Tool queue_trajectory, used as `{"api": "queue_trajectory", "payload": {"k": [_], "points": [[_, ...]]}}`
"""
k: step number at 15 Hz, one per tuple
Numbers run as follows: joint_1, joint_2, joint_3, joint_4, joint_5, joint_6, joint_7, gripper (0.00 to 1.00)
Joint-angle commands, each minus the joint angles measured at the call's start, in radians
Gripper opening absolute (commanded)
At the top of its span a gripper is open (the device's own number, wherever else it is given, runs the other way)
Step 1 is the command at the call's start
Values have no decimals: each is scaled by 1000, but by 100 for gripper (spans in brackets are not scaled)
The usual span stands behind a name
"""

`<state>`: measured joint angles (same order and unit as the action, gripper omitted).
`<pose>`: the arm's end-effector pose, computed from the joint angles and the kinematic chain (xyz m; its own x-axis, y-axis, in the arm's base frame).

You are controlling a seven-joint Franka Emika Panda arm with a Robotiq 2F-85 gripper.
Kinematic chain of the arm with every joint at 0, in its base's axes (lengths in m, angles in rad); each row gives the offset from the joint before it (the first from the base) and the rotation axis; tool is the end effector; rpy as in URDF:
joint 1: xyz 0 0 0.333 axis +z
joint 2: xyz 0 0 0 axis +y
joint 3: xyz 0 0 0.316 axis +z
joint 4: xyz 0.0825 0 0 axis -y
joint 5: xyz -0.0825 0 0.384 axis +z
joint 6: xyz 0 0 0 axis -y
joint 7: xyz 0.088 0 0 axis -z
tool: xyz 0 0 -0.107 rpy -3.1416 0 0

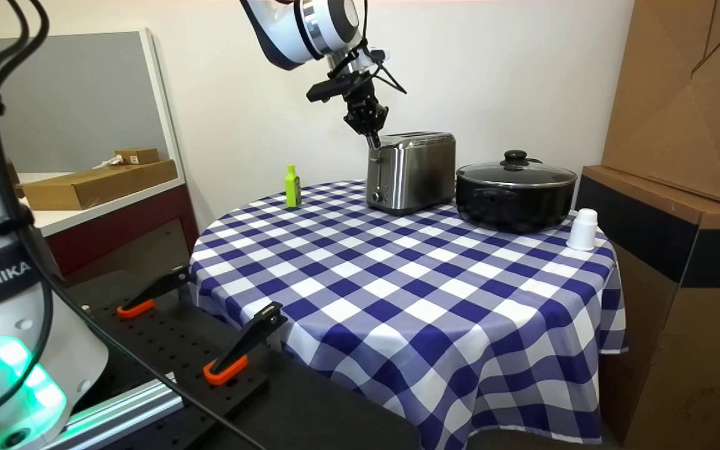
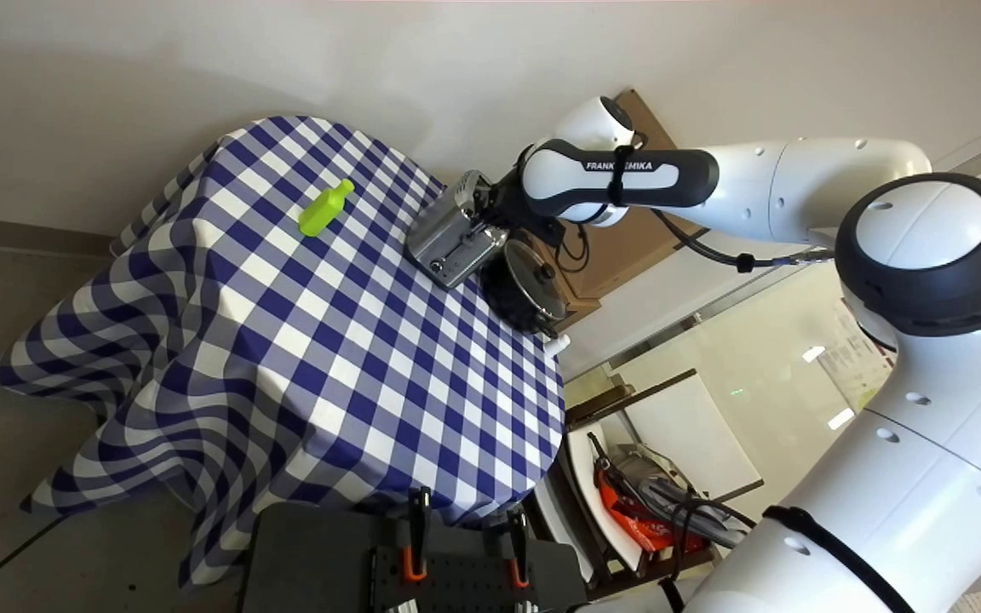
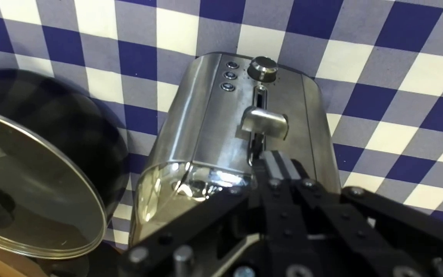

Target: Push down the toaster lever

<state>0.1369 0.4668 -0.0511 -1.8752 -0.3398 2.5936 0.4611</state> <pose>0.6566 0.0655 0.2873 0.9506 -0.0715 0.3022 -0.1187 -0.9829 0.1410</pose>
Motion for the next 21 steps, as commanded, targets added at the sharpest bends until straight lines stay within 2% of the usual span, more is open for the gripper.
{"api": "queue_trajectory", "payload": {"k": [1,17,21], "points": [[18,61,-17,62,32,3,-58,0],[40,261,-10,169,46,0,-176,0],[14,291,9,186,93,13,-213,0]]}}
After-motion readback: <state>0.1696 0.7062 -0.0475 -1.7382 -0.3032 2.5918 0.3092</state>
